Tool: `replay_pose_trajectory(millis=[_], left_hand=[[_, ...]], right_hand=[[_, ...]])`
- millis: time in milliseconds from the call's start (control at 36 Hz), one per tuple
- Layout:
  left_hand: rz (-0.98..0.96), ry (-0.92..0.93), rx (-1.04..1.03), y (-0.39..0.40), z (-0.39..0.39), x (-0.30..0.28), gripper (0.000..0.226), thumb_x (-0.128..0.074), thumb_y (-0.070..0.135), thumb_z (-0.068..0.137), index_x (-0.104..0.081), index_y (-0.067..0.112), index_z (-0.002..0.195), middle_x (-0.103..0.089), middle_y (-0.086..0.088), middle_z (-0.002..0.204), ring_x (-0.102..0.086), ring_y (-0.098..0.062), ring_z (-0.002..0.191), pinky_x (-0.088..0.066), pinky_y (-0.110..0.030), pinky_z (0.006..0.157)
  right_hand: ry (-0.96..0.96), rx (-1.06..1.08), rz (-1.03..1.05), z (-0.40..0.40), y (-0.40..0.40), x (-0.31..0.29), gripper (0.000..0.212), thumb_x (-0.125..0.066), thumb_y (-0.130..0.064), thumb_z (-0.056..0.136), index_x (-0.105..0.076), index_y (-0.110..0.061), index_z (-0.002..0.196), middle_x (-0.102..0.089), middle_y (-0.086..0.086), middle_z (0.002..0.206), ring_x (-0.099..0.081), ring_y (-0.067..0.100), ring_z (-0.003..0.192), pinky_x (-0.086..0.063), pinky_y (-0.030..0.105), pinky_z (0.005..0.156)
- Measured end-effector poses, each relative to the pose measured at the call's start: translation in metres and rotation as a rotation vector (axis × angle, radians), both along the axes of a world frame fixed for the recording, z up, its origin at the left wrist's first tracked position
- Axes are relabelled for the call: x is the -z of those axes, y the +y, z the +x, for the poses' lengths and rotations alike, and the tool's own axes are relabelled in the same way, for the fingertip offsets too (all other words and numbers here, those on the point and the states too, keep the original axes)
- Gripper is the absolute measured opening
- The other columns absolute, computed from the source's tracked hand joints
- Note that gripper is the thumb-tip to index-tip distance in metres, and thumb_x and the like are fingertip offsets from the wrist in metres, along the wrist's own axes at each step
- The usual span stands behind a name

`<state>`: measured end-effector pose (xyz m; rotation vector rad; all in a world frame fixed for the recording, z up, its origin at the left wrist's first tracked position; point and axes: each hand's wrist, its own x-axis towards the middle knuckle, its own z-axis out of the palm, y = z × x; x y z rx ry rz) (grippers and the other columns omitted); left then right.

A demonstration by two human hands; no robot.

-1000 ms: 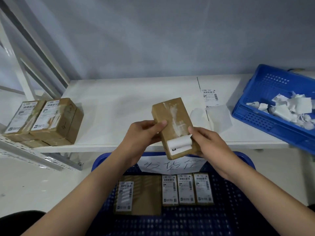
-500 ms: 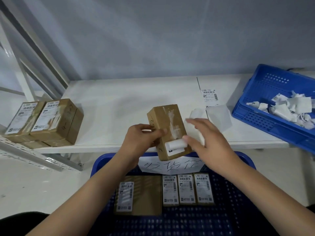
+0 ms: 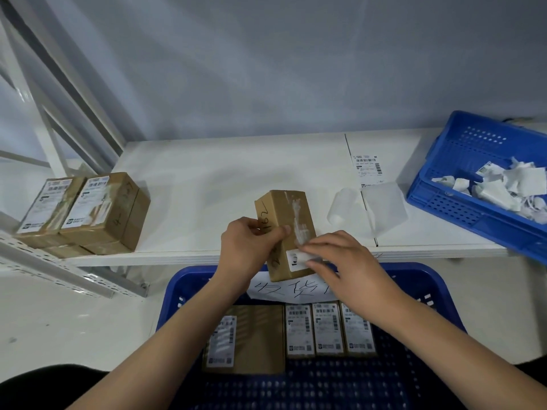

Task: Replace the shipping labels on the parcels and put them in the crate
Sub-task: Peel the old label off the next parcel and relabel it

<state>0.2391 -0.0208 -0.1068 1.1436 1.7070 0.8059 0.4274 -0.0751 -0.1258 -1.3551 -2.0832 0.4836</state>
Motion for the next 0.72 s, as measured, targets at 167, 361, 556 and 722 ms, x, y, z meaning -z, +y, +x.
replay_pose_trajectory(millis=[167, 361, 556, 722], left_hand=[[-0.017, -0.001, -0.011, 0.002, -0.001, 0.002, 0.052, -0.089, 0.039, 0.075, -0.068, 0.009, 0.111, -0.073, -0.001, 0.099, -0.071, -0.016, 0.091, -0.063, -0.040, 0.084], [-0.035, -0.058, -0.018, 0.004, -0.003, 0.000, 0.049, -0.090, 0.039, 0.072, -0.068, 0.009, 0.105, -0.075, -0.002, 0.097, -0.073, -0.019, 0.090, -0.063, -0.044, 0.083], [-0.059, -0.127, -0.032, 0.007, -0.004, -0.007, 0.043, -0.090, 0.035, 0.074, -0.071, 0.007, 0.100, -0.076, -0.006, 0.096, -0.075, -0.021, 0.087, -0.064, -0.042, 0.079], [-0.058, -0.183, -0.037, 0.007, -0.005, -0.016, 0.030, -0.088, 0.030, 0.078, -0.073, 0.007, 0.090, -0.077, -0.006, 0.092, -0.075, -0.020, 0.085, -0.056, -0.020, 0.054]], right_hand=[[-0.030, 0.009, -0.026, -0.001, 0.000, -0.001, 0.027, -0.070, -0.019, 0.093, -0.073, -0.016, 0.120, -0.068, -0.005, 0.110, -0.051, 0.006, 0.106, -0.043, 0.023, 0.092], [-0.011, 0.011, 0.013, -0.001, -0.001, -0.007, 0.027, -0.073, -0.014, 0.090, -0.074, -0.015, 0.117, -0.068, -0.005, 0.105, -0.051, 0.005, 0.102, -0.047, 0.026, 0.089], [0.012, 0.023, 0.031, -0.001, 0.000, -0.012, 0.026, -0.073, -0.014, 0.090, -0.075, -0.017, 0.116, -0.068, -0.007, 0.104, -0.051, 0.004, 0.101, -0.048, 0.026, 0.088], [0.021, 0.038, 0.077, -0.002, 0.001, -0.014, 0.024, -0.073, -0.015, 0.090, -0.076, -0.016, 0.114, -0.068, -0.007, 0.102, -0.058, 0.010, 0.098, -0.053, 0.029, 0.085]])
